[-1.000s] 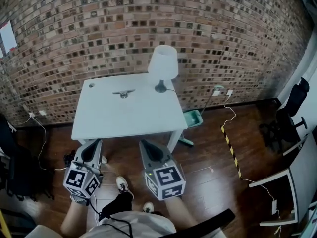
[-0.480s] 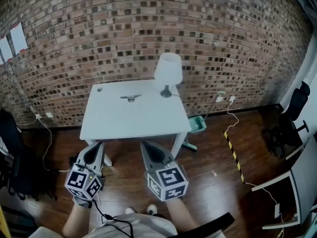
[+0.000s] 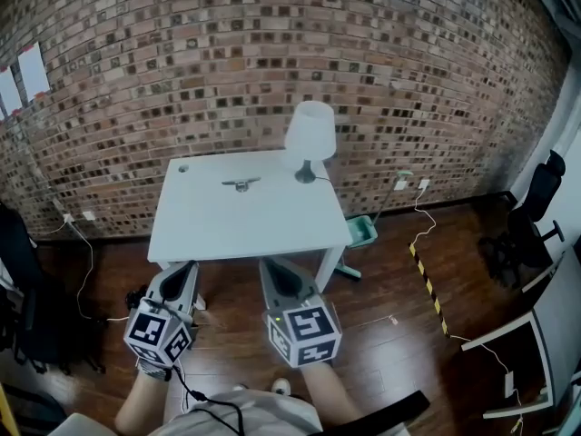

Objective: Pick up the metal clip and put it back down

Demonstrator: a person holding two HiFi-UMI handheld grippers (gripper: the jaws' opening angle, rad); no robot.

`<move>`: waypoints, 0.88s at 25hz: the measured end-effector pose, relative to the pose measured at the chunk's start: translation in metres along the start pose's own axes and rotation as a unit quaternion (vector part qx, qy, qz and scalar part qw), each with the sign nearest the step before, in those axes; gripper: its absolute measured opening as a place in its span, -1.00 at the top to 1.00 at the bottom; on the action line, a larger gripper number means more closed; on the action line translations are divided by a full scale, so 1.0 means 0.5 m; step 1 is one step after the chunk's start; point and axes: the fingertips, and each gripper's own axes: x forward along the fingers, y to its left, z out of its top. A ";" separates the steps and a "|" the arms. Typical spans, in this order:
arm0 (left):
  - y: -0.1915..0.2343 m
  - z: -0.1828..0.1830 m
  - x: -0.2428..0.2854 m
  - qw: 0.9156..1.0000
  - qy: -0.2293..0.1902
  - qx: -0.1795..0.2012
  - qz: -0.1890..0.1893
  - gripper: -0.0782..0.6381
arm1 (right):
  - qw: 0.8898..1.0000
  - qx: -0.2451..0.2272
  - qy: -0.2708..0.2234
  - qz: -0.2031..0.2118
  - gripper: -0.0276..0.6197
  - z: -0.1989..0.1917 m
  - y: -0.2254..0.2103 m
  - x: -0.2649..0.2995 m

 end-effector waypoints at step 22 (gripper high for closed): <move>0.029 0.004 0.008 1.000 0.011 0.013 -0.005 0.77 | 1.000 -0.023 0.008 0.013 0.96 0.007 0.030 0.043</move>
